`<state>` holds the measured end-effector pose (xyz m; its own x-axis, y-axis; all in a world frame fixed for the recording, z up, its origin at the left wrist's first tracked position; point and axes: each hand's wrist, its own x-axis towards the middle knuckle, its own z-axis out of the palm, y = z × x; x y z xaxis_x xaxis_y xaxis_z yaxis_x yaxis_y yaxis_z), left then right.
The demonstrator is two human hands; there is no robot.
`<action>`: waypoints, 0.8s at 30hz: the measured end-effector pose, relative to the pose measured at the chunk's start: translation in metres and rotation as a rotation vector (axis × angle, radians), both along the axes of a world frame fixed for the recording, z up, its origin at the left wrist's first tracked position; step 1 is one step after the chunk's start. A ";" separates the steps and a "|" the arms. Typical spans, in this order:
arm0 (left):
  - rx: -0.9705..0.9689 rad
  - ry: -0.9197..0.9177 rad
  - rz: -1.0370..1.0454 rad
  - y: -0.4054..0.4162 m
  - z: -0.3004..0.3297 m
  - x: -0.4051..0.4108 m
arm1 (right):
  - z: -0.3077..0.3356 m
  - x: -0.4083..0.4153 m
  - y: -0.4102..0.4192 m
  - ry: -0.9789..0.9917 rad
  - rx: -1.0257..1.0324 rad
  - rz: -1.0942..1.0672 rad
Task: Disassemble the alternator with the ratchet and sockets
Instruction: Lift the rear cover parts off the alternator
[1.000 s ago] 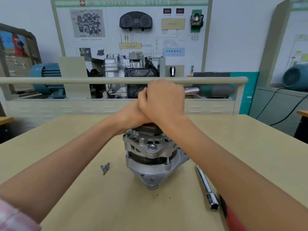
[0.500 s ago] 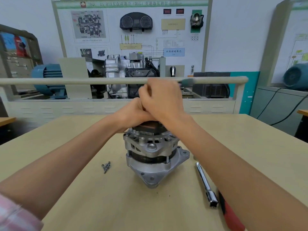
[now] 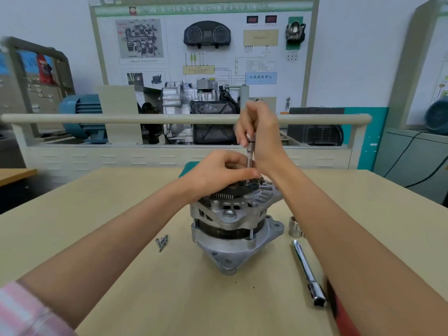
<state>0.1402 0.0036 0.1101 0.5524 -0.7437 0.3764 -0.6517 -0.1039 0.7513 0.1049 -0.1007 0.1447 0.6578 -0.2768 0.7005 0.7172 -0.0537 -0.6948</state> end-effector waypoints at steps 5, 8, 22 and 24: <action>0.044 0.144 -0.099 0.009 0.005 0.005 | 0.004 0.003 -0.001 0.064 0.096 0.105; 0.015 0.150 -0.036 0.009 0.008 0.001 | 0.000 -0.004 0.006 0.032 -0.314 -0.346; 0.068 0.138 -0.073 0.010 0.008 -0.001 | -0.002 -0.005 0.007 -0.031 -0.122 -0.168; 0.052 0.166 -0.077 0.009 0.009 0.000 | 0.004 -0.004 0.007 0.014 -0.004 0.001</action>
